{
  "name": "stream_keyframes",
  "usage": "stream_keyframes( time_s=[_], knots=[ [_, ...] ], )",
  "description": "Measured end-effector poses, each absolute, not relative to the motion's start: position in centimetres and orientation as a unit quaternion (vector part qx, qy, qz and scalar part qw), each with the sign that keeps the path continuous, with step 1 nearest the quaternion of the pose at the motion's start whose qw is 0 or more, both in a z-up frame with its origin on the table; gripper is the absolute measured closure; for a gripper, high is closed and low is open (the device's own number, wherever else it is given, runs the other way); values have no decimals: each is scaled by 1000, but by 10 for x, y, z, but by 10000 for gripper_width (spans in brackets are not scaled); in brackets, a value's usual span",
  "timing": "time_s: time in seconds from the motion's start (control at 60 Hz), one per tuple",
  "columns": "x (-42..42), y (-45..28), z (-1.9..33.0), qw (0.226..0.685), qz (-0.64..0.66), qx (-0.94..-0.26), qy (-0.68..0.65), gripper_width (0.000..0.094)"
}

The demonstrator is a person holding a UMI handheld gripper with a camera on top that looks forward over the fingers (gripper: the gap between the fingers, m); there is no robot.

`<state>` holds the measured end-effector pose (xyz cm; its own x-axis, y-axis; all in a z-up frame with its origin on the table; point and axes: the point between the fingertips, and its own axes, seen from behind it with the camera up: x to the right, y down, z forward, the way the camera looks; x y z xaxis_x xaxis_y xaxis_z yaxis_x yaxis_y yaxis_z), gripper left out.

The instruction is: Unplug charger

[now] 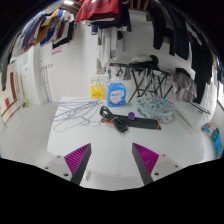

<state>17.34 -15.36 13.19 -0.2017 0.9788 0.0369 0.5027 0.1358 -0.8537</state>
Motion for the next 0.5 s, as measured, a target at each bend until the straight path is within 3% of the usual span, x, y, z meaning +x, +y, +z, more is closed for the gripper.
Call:
stream_keyframes(
  time_s=[0.5],
  knots=[
    [54, -105, 107, 357, 377, -603, -605, 78]
  ],
)
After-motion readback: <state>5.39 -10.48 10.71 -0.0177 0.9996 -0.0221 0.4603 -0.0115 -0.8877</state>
